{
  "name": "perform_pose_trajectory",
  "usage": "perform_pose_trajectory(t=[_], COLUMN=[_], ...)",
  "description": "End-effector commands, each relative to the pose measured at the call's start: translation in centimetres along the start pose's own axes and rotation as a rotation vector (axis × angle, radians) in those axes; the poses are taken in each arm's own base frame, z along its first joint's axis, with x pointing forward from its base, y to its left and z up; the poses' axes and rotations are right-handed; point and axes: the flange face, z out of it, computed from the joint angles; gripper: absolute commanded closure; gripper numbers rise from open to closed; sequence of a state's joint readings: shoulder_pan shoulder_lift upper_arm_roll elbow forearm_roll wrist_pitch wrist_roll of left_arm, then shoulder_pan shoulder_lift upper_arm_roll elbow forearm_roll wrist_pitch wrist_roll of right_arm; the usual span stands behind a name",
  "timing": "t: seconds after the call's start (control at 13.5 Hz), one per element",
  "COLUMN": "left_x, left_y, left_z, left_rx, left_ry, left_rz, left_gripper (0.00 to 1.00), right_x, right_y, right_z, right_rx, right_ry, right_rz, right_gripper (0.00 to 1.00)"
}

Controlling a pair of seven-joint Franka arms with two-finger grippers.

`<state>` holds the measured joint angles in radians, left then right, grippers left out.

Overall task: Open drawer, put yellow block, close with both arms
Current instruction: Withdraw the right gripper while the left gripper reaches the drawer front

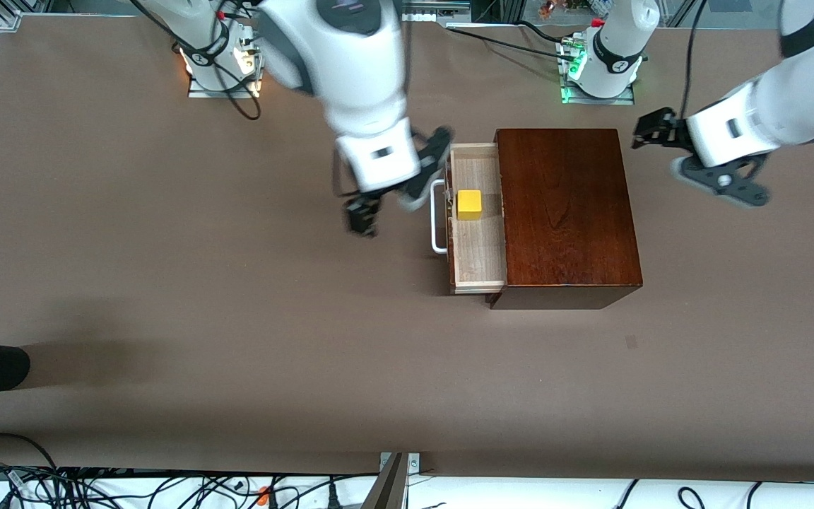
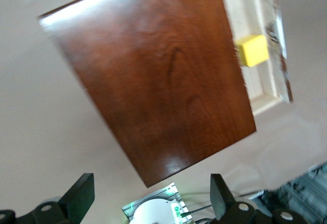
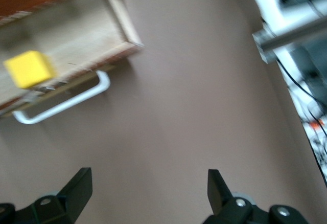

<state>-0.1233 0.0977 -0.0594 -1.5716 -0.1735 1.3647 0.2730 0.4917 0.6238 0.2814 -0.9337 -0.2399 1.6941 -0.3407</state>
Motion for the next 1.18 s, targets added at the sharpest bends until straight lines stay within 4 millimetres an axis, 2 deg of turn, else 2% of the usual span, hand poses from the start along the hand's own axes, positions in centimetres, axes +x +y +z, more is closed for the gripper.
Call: perform_pose_trajectory(t=[0.0,0.07,0.22,0.37,0.44,0.67,0.89,1.11], left_x=[2.6,3.9,6.1,8.1,8.8,11.2,13.7,15.5], left_y=[4.6,6.0,9.6,13.8,15.9,21.6,25.8,28.6], left_z=[1.3,2.4,4.4,6.9,8.3,12.1,15.0,19.2], left_rx=[-0.008,-0.005,-0.014,-0.007,-0.003,0.040,0.108,0.190], left_ry=[-0.028,-0.028,-0.014,-0.013,-0.024,0.013,0.115,0.129], left_rz=[0.307,0.387,0.511,0.677,0.755,0.954,1.158,1.228], left_gripper=[0.00,0.00,0.00,0.00,0.00,0.00,0.00,0.00], right_x=[-5.8,-9.0,-14.3,-19.8,-22.5,-29.0,-31.1,-31.9], right_y=[9.0,12.2,15.8,18.2,18.8,19.0,19.1,19.2], right_z=[-0.9,-2.4,-3.7,-4.9,-5.2,-5.8,-5.7,-5.5], right_rx=[0.128,0.134,0.126,0.171,0.176,0.178,0.191,0.161], right_ry=[0.044,0.033,-0.008,-0.021,-0.038,-0.103,-0.170,-0.189], right_rz=[0.174,0.247,0.364,0.541,0.587,0.737,0.837,0.853], right_gripper=[0.00,0.00,0.00,0.00,0.00,0.00,0.00,0.00])
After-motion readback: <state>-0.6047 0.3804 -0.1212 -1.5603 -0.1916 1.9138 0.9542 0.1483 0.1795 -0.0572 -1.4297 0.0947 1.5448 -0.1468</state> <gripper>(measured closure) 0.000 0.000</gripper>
